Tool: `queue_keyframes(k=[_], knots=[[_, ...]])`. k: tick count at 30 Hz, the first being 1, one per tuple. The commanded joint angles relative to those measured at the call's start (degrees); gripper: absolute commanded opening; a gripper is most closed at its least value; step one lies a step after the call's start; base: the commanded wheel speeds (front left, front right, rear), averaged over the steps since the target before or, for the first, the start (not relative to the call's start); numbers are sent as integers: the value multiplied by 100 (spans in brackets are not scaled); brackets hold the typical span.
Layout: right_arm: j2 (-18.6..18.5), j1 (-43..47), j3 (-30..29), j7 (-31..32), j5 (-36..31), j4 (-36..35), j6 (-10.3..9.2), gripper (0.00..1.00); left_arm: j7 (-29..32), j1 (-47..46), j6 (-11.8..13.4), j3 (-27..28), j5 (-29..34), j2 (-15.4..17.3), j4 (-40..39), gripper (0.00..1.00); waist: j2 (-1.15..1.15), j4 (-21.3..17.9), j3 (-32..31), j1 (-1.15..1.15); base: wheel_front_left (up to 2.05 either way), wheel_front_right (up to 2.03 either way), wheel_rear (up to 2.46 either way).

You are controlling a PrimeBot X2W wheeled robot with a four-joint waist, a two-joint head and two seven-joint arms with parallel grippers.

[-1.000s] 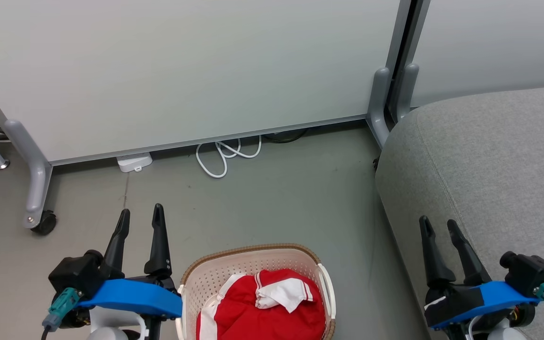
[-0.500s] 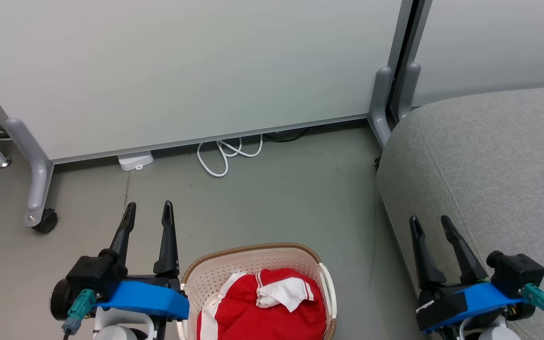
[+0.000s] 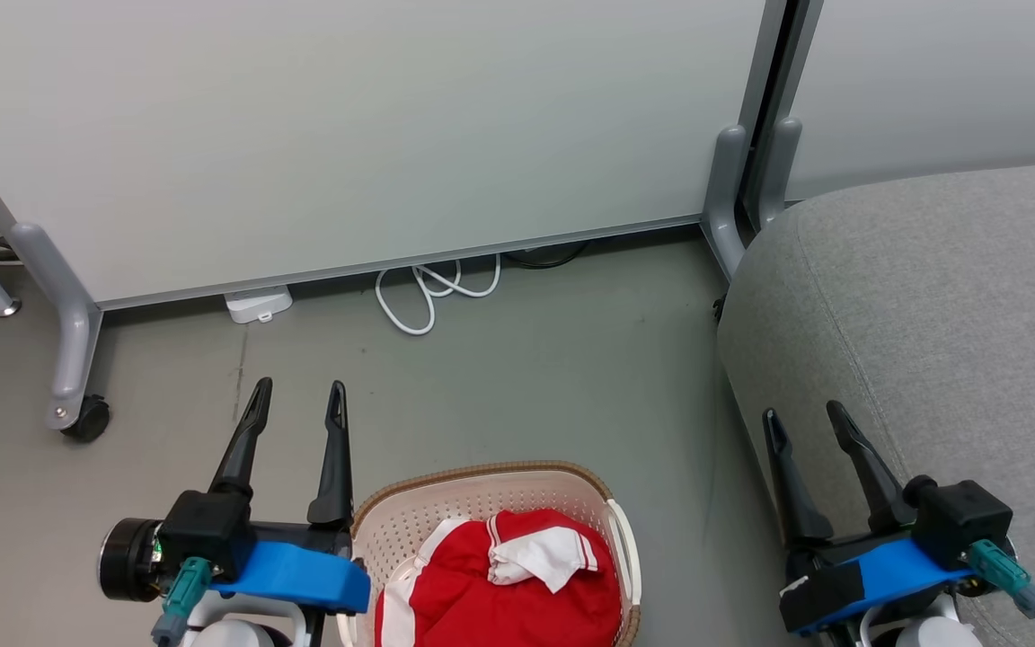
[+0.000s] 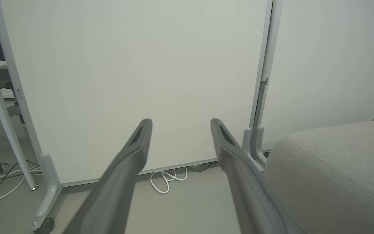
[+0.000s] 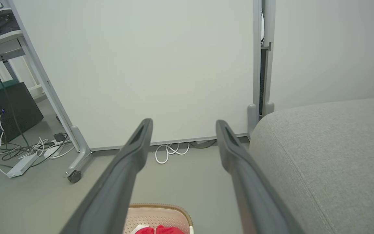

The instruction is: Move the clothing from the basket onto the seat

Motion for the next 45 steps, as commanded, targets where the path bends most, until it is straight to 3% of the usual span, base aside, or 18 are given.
queue_keyframes(k=[1,20,45], knots=[[-31,-52,23,-68,-128,-44,10,100,-56,-73,-16,-13,115,3,-52,100,0,3,0,0,0,0,0],[-32,-60,137,-252,-878,-46,7,100,-246,-35,-105,56,766,-91,-15,100,0,41,10,0,0,0,0],[-32,-76,155,-247,-745,-47,7,100,-245,-77,-323,259,681,-194,99,100,0,11,89,0,0,0,0]])
